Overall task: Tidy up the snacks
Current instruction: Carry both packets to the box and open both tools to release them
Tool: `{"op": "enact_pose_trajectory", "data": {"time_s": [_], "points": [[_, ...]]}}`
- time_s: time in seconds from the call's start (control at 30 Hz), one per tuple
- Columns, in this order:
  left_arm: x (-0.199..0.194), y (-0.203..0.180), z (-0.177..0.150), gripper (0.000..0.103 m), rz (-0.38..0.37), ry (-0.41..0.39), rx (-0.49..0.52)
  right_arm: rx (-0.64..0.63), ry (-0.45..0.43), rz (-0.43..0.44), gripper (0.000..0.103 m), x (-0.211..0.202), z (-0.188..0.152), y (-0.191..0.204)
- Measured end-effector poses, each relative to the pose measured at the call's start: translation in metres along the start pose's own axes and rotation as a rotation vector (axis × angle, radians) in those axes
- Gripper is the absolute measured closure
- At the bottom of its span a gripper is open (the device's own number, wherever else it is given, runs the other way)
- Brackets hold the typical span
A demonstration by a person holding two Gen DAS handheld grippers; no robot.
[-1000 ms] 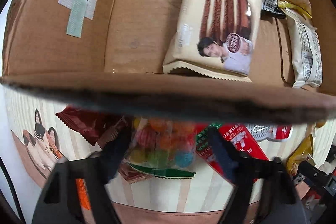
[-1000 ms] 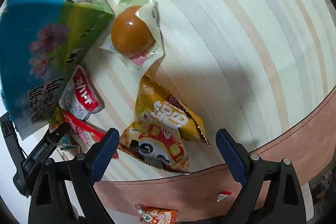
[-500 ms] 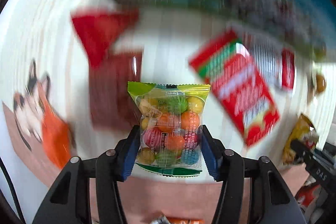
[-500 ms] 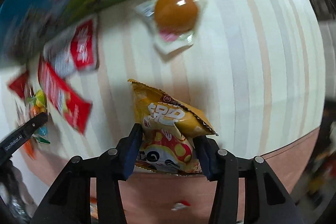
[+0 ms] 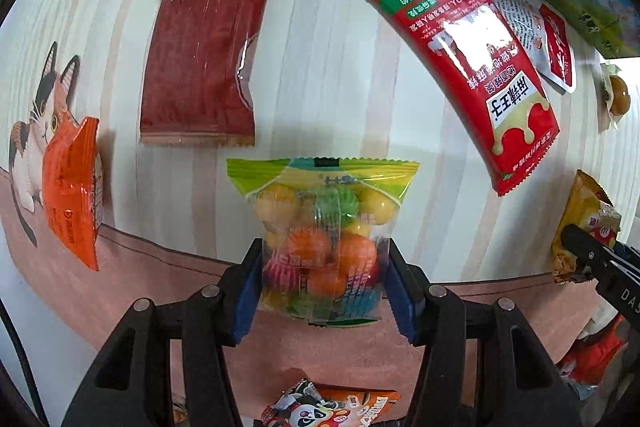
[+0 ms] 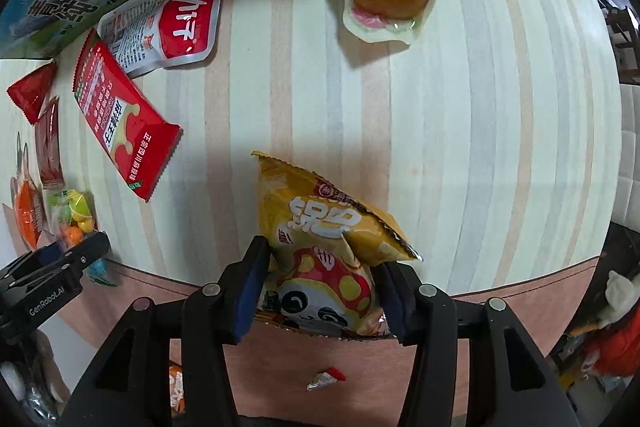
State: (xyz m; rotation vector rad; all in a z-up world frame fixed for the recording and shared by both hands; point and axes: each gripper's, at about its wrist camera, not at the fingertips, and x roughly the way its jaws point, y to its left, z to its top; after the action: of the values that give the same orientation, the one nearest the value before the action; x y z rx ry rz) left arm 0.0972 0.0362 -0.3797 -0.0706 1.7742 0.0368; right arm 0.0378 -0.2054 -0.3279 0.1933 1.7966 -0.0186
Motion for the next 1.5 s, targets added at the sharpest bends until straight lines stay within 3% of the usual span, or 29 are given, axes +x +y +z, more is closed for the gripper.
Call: {"op": "enact_pose_trajectory", "data": {"time_s": [0.07,0.17,0.4,0.7,0.93,1.07,1.17,1.33,1.5], "points": [[0.001,0.003,-0.002,0.049,-0.002,-0.008,-0.006,0.006,-0.006,-0.006,0.047,0.005,0.002,0.010],[-0.014,0.001,0.020,0.052,-0.003,-0.018,-0.010,0.010,-0.024,-0.010,0.048,0.006,0.006,0.015],[-0.042,-0.001,0.007,0.057,0.013,-0.073,-0.001,0.011,-0.087,0.001,0.060,-0.004,-0.010,0.004],[-0.095,-0.022,-0.012,0.057,-0.070,-0.150,0.032,0.018,-0.150,0.129,0.061,-0.043,-0.031,0.006],[-0.188,-0.034,0.000,0.057,-0.191,-0.283,0.055,0.007,-0.245,0.283,0.061,-0.121,-0.036,0.008],[-0.240,-0.038,0.041,0.057,-0.247,-0.344,0.078,-0.010,-0.333,0.337,0.061,-0.180,-0.021,0.005],[-0.260,-0.046,0.081,0.057,-0.225,-0.384,0.087,-0.031,-0.404,0.343,0.061,-0.223,0.008,0.007],[-0.274,-0.035,0.163,0.057,-0.158,-0.390,0.071,-0.055,-0.487,0.249,0.061,-0.264,0.078,0.010],[-0.252,-0.027,0.241,0.057,-0.087,-0.318,0.031,-0.047,-0.456,0.132,0.061,-0.253,0.163,0.014]]}}
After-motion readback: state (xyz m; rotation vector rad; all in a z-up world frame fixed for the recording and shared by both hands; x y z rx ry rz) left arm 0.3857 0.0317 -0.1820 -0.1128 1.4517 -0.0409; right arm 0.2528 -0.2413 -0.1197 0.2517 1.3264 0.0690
